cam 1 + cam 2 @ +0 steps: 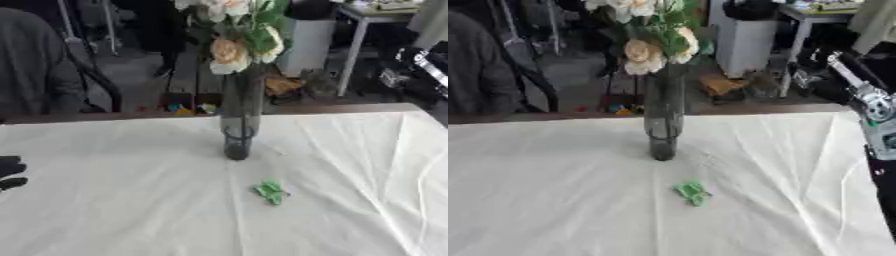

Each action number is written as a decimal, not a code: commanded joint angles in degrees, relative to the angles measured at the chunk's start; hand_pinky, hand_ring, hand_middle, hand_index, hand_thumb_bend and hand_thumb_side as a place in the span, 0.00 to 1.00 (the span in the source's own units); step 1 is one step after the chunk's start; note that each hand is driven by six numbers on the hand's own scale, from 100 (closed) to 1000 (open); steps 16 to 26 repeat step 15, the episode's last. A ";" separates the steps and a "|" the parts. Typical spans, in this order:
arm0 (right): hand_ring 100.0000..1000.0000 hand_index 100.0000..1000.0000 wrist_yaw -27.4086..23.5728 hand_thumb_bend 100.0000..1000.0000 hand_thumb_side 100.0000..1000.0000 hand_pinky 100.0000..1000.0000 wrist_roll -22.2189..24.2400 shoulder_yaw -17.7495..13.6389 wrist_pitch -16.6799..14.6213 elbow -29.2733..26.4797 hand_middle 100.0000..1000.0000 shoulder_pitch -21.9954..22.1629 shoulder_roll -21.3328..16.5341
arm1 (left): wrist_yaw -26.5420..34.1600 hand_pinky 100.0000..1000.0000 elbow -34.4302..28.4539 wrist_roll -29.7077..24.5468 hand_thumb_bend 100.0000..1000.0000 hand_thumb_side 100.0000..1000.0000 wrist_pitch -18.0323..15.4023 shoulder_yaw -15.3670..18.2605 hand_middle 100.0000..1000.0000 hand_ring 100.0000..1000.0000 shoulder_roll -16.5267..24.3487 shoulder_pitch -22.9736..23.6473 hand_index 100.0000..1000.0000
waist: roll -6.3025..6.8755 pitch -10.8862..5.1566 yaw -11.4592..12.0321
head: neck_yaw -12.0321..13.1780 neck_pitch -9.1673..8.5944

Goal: Arrange flowers into the vase.

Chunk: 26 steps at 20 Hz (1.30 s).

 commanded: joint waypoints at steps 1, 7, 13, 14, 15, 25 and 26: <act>0.78 0.63 -0.83 0.17 0.77 0.79 -0.62 -0.83 0.38 -1.72 0.79 -0.59 -2.09 | -0.14 0.78 -1.33 -0.26 0.56 0.95 -0.42 0.15 0.75 0.81 1.05 -0.44 0.80 | 0.10 -0.27 -0.32 | 0.14 0.41; 0.78 0.63 -1.53 0.17 0.77 0.79 -0.61 -0.95 0.47 -1.75 0.79 -0.32 -1.85 | -0.04 0.79 -1.33 -0.78 0.56 0.95 -0.64 -0.02 0.75 0.81 0.97 -0.54 0.79 | -0.04 0.02 -1.32 | -0.08 0.00; 0.78 0.63 -1.51 0.17 0.77 0.79 -0.69 -0.99 0.52 -1.76 0.79 -0.09 -1.41 | 0.23 0.79 -1.13 -1.40 0.55 0.96 -0.47 -0.29 0.74 0.81 1.14 -0.38 0.79 | -0.44 -0.74 -1.46 | -0.11 0.29; 0.78 0.63 -1.47 0.17 0.77 0.79 -0.68 -0.98 0.54 -1.81 0.79 -0.08 -1.34 | 0.25 0.79 -1.10 -1.41 0.55 0.95 -0.45 -0.27 0.74 0.81 1.17 -0.30 0.79 | -0.44 -0.86 -1.45 | -0.08 0.28; 0.78 0.63 -1.43 0.17 0.77 0.79 -0.66 -0.96 0.56 -1.85 0.79 -0.07 -1.25 | 0.28 0.79 -1.09 -1.43 0.55 0.95 -0.45 -0.26 0.74 0.81 1.19 -0.22 0.79 | -0.45 -0.97 -1.42 | -0.07 0.32; 0.78 0.63 -1.43 0.17 0.77 0.79 -0.66 -0.96 0.56 -1.85 0.79 -0.07 -1.25 | 0.28 0.79 -1.09 -1.43 0.55 0.95 -0.45 -0.26 0.74 0.81 1.19 -0.22 0.79 | -0.45 -0.97 -1.42 | -0.07 0.32; 0.78 0.63 -1.43 0.17 0.77 0.79 -0.66 -0.96 0.56 -1.85 0.79 -0.07 -1.25 | 0.28 0.79 -1.09 -1.43 0.55 0.95 -0.45 -0.26 0.74 0.81 1.19 -0.22 0.79 | -0.45 -0.97 -1.42 | -0.07 0.32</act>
